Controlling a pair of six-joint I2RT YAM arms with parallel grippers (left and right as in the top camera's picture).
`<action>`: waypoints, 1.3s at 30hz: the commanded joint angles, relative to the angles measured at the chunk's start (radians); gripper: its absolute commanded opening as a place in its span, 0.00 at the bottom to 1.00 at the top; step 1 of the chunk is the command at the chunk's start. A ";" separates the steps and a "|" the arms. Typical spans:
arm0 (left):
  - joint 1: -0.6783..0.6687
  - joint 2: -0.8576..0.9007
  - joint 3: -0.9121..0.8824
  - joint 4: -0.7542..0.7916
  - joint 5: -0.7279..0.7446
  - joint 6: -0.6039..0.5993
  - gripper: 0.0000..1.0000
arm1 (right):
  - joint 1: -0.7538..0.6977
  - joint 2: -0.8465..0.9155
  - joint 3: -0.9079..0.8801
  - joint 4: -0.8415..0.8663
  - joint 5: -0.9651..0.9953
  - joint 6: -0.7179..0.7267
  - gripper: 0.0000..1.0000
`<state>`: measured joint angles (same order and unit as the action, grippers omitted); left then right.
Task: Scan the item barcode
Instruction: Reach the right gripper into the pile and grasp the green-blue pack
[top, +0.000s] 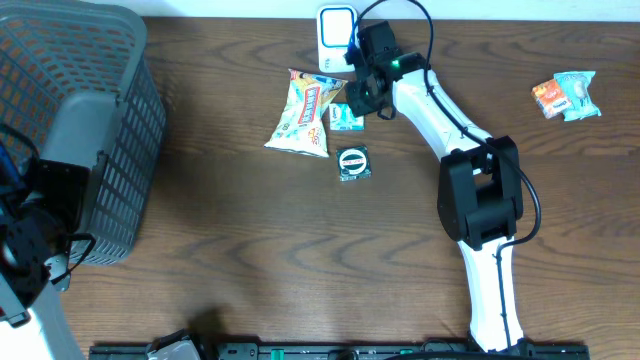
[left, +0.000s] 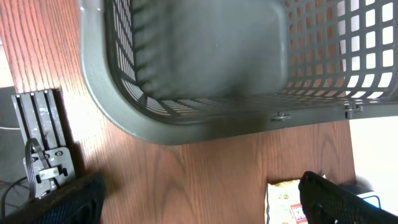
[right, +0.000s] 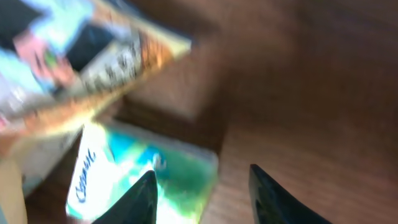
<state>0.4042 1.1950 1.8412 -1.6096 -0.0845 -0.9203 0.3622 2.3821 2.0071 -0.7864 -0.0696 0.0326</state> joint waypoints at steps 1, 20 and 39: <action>0.005 0.000 0.006 -0.047 -0.010 -0.005 0.98 | -0.001 0.020 -0.007 -0.045 0.000 -0.016 0.40; 0.005 0.000 0.006 -0.047 -0.010 -0.005 0.98 | 0.000 -0.095 -0.006 -0.082 -0.001 -0.026 0.26; 0.005 0.000 0.006 -0.047 -0.010 -0.005 0.98 | 0.000 0.063 -0.007 0.091 -0.080 -0.031 0.36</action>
<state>0.4042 1.1950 1.8412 -1.6096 -0.0845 -0.9203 0.3622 2.4161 2.0014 -0.6777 -0.1379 0.0105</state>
